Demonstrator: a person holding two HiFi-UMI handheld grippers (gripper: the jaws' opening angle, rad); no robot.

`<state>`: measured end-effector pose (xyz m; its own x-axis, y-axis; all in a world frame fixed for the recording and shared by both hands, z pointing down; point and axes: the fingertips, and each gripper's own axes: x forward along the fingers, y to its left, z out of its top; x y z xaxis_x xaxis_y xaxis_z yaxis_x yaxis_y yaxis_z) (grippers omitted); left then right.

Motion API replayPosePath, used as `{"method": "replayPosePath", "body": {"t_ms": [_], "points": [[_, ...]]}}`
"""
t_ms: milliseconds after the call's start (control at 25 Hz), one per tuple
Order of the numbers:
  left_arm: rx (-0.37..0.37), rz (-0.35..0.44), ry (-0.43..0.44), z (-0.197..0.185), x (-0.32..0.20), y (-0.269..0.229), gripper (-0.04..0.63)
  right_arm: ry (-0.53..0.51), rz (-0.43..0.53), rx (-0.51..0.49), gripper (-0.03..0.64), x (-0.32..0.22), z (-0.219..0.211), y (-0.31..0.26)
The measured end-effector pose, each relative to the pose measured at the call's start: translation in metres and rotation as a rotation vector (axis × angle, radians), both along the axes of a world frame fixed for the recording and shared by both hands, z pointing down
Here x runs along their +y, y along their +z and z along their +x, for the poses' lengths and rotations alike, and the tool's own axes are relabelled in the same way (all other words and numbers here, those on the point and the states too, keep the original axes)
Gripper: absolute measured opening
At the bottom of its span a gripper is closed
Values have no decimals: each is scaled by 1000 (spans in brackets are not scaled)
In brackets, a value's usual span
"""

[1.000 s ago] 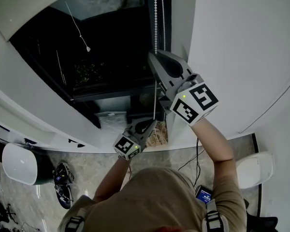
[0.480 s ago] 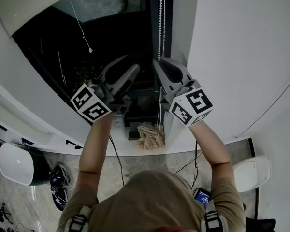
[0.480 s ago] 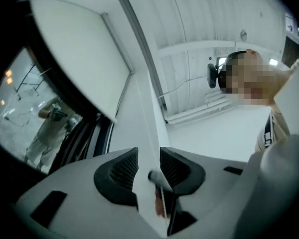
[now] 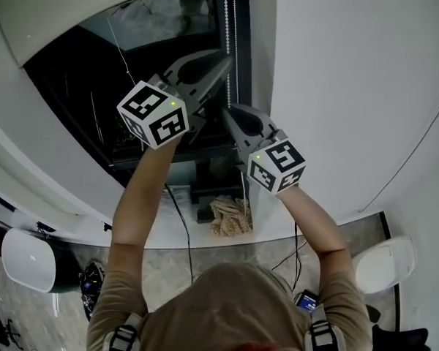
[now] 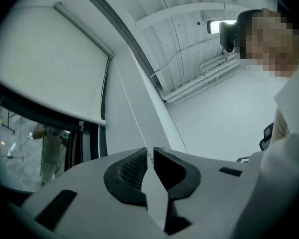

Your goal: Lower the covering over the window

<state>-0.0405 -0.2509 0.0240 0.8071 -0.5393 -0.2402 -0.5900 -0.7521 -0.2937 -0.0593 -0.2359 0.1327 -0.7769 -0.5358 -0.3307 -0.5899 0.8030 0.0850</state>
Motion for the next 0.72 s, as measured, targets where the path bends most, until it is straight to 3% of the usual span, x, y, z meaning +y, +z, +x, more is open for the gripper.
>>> {"method": "replayPosePath", "body": {"t_ms": [240, 440, 720], "points": [[69, -51, -19, -19, -7, 26, 28, -38, -64, 16, 12, 5, -4, 18], [107, -77, -35, -35, -13, 29, 25, -29, -23, 43, 14, 8, -4, 13], [75, -83, -64, -45, -3, 50, 23, -21, -30, 84, 14, 14, -14, 33]]}}
